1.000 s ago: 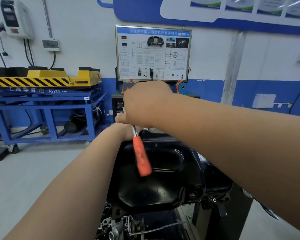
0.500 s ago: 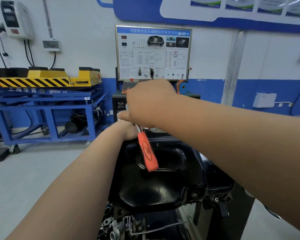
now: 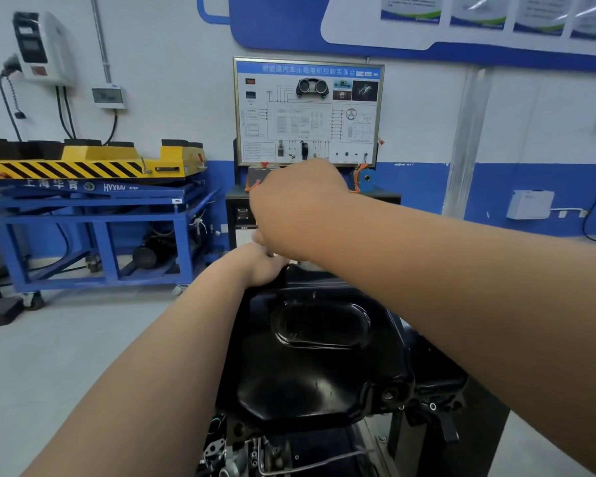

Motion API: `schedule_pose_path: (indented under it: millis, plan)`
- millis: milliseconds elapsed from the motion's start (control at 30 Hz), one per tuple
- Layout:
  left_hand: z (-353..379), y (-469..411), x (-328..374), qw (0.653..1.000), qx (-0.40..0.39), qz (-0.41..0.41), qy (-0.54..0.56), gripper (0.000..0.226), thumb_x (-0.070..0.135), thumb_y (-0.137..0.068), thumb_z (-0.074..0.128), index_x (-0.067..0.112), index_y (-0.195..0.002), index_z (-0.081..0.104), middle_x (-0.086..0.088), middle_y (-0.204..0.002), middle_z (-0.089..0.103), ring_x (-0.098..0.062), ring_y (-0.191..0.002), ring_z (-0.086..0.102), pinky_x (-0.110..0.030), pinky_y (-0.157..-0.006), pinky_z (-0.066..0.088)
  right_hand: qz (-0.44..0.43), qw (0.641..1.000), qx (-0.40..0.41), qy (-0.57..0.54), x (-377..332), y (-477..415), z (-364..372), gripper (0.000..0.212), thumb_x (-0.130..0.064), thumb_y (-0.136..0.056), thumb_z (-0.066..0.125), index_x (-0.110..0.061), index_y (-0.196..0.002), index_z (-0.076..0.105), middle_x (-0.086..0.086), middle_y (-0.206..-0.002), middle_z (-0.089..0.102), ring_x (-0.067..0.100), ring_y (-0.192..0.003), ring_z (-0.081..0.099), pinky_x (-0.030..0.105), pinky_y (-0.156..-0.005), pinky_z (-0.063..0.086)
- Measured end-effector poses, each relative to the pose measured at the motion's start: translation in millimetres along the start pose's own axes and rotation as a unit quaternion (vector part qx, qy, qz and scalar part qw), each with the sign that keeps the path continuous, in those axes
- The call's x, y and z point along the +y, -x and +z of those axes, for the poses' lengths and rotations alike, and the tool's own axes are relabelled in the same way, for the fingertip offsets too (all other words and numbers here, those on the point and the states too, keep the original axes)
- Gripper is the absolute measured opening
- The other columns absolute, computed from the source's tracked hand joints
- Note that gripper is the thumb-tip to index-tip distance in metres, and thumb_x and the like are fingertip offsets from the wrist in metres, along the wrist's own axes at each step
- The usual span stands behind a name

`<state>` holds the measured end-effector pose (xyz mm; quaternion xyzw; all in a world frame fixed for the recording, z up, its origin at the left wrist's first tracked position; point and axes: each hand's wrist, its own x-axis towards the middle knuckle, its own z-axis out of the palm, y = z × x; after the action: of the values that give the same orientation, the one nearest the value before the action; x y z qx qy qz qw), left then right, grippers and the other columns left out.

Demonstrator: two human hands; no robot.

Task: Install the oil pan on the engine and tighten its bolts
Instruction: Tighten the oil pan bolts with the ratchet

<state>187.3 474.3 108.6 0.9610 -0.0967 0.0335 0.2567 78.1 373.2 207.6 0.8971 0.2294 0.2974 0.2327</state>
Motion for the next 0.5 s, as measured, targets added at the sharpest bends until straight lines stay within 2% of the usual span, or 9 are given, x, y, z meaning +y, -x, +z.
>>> schedule_pose_path:
  millis: [67, 100, 133, 200, 267, 333, 367, 433, 500]
  plan:
    - [0.7, -0.3, 0.8, 1.000, 0.008, 0.008, -0.007, 0.022, 0.017, -0.095, 0.041, 0.012, -0.084, 0.060, -0.016, -0.106, 0.062, -0.033, -0.100, 0.056, -0.044, -0.089, 0.047, 0.033, 0.998, -0.016, -0.040, -0.3, 1.4, 2.3, 0.042, -0.042, -0.095, 0.041, -0.019, -0.061, 0.032, -0.002, -0.065, 0.036, 0.017, -0.053, 0.034, 0.028, -0.046, 0.022]
    - [1.3, -0.8, 1.4, 1.000, 0.015, 0.011, 0.001, 0.022, 0.016, -0.095, 0.042, 0.016, -0.079, 0.057, -0.011, -0.097, 0.062, -0.027, -0.093, 0.055, -0.038, -0.082, 0.047, 0.032, 0.998, -0.016, -0.044, -1.0, 2.5, 3.4, 0.043, -0.044, -0.095, 0.042, -0.019, -0.061, 0.033, -0.002, -0.065, 0.036, 0.016, -0.053, 0.034, 0.027, -0.046, 0.022]
    - [1.5, -1.1, 1.5, 1.000, 0.019, 0.015, 0.011, 0.022, 0.017, -0.095, 0.042, 0.013, -0.083, 0.059, -0.007, -0.094, 0.061, -0.023, -0.090, 0.054, -0.034, -0.079, 0.046, 0.026, 0.999, -0.015, -0.045, -1.4, 3.7, 2.5, 0.041, -0.040, -0.094, 0.044, -0.019, -0.061, 0.033, -0.002, -0.066, 0.036, 0.016, -0.053, 0.034, 0.027, -0.046, 0.022]
    - [1.1, -2.7, 0.7, 1.000, 0.011, 0.004, 0.026, 0.033, 0.028, -0.096, 0.043, 0.006, -0.111, 0.062, -0.009, -0.111, 0.061, -0.025, -0.105, 0.055, -0.038, -0.095, 0.044, 0.005, 0.999, -0.017, -0.038, 0.7, 5.3, -2.8, 0.037, -0.022, -0.093, 0.049, -0.017, -0.060, 0.032, -0.001, -0.066, 0.034, 0.017, -0.055, 0.035, 0.027, -0.048, 0.027]
    - [0.1, -2.2, 2.2, 0.999, 0.007, -0.033, 0.013, 0.048, 0.042, -0.095, 0.044, 0.011, -0.130, 0.056, -0.010, -0.131, 0.056, -0.030, -0.120, 0.050, -0.044, -0.105, 0.039, -0.039, 0.999, -0.013, -0.013, 6.5, 5.4, -7.6, 0.033, -0.008, -0.090, 0.049, -0.014, -0.062, 0.032, 0.000, -0.068, 0.033, 0.018, -0.072, 0.037, 0.033, -0.061, 0.034]
    - [-0.1, -2.4, 2.5, 0.999, 0.006, -0.052, -0.013, 0.056, 0.050, -0.094, 0.044, 0.013, -0.136, 0.051, -0.009, -0.137, 0.053, -0.029, -0.125, 0.048, -0.044, -0.107, 0.037, -0.078, 0.997, -0.002, 0.020, 9.7, 4.6, -10.0, 0.024, -0.006, -0.089, 0.049, -0.015, -0.071, 0.037, 0.001, -0.073, 0.035, 0.019, -0.087, 0.031, 0.037, -0.072, 0.030]
    - [-0.6, -3.0, 2.1, 0.998, 0.002, -0.055, -0.018, 0.057, 0.050, -0.094, 0.044, 0.014, -0.136, 0.051, -0.008, -0.138, 0.052, -0.029, -0.125, 0.048, -0.044, -0.107, 0.037, -0.087, 0.996, 0.000, 0.029, 9.6, 3.9, -10.1, 0.023, -0.005, -0.089, 0.050, -0.015, -0.073, 0.037, 0.001, -0.073, 0.035, 0.019, -0.088, 0.031, 0.037, -0.074, 0.029]
    - [-1.1, -3.1, 1.7, 0.999, -0.003, -0.051, -0.016, 0.052, 0.047, -0.094, 0.044, 0.014, -0.134, 0.053, -0.008, -0.136, 0.053, -0.029, -0.123, 0.049, -0.044, -0.106, 0.038, -0.083, 0.995, -0.003, 0.047, 7.7, 2.5, -7.8, 0.028, -0.005, -0.088, 0.049, -0.013, -0.066, 0.033, 0.000, -0.067, 0.032, 0.018, -0.074, 0.038, 0.036, -0.071, 0.030]
    - [-2.0, -3.0, 0.2, 1.000, -0.002, -0.030, -0.004, 0.045, 0.039, -0.094, 0.043, 0.013, -0.128, 0.057, -0.010, -0.131, 0.056, -0.030, -0.120, 0.051, -0.045, -0.104, 0.040, -0.030, 0.999, -0.010, 0.033, 6.3, 2.2, -5.9, 0.032, -0.014, -0.090, 0.048, -0.016, -0.064, 0.031, -0.002, -0.067, 0.033, 0.016, -0.058, 0.035, 0.032, -0.060, 0.031]
